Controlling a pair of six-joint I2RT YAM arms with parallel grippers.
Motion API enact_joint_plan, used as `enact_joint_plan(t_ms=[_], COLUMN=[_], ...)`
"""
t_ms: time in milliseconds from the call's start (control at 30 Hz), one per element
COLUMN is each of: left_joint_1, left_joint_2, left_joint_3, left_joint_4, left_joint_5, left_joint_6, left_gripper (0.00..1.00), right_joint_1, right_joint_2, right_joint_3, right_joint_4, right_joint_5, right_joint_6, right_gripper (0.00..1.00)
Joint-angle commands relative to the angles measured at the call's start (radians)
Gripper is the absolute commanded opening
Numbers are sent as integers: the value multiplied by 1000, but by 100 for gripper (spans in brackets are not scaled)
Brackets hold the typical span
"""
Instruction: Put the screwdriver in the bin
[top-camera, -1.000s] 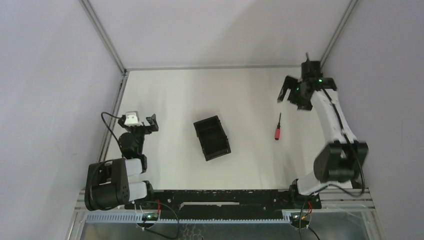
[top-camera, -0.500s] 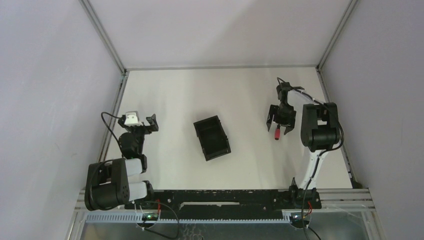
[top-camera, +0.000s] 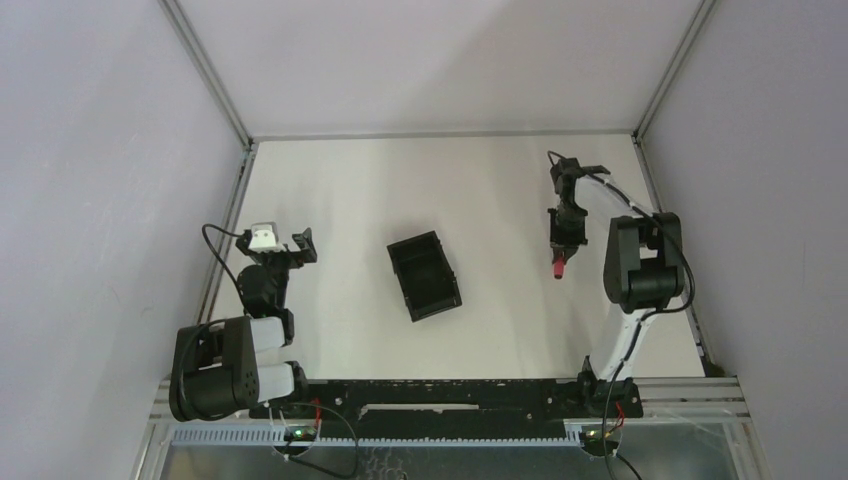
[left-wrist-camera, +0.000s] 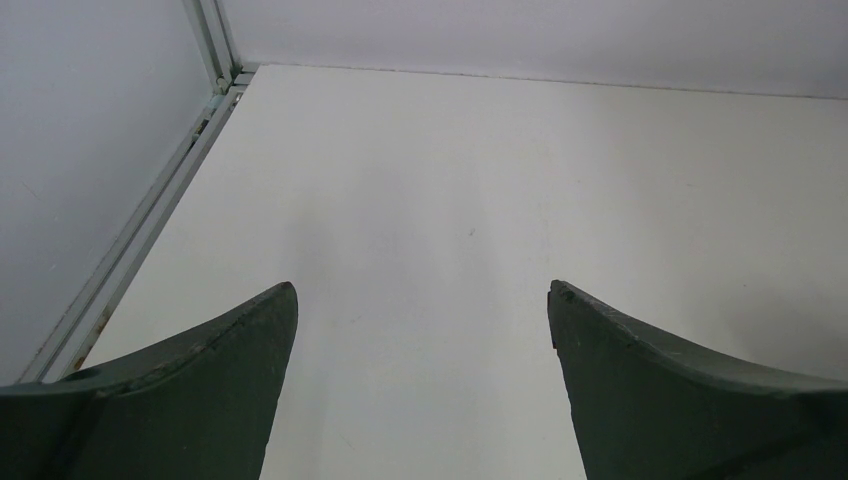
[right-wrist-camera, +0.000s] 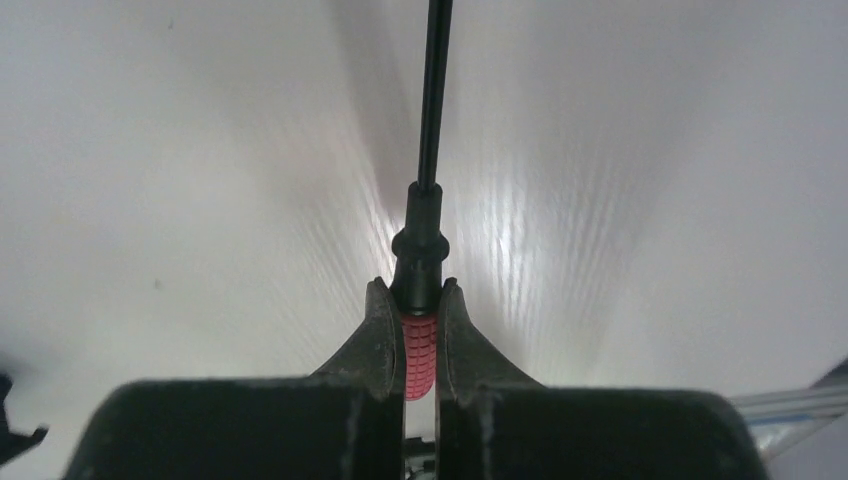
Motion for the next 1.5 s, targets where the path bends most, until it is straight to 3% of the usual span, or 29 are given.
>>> enact_joint_plan(t_ms=[0,167,400,733,1000,1167,1400,1467], left_joint_1=[4,5,5,4,4,5,5,4], left_joint_2=[1,0,-3,0,-2,-2,0,0], left_joint_3=[-3,-3,-3,-3,-4,-4,-4,-3], left_joint_4=[38,36,34,33,34,33,34,34], left_joint_5=[8,8,8,8,9,9,10,7], left_joint_6=[-2,0,0,-1,-1,0,-1,0], left_gripper=[100,100,100,100,100,100,100,100], right_joint_1=[8,17,98,508,740,812,821,820], right_joint_2=[-125,-142,-151,-34,174,189,206,208], right_joint_3=[134,246,335,533,811,713,509,471], right_joint_4=[-257,-464,-463,-309,-308,-208,-64,-29], right_joint_5=[8,40,31,-66,-98,-12,14,28], right_joint_6=[-25,23,99,201,86,-26,-56,-62], right_gripper=[0,0,0,0,0,0,0,11])
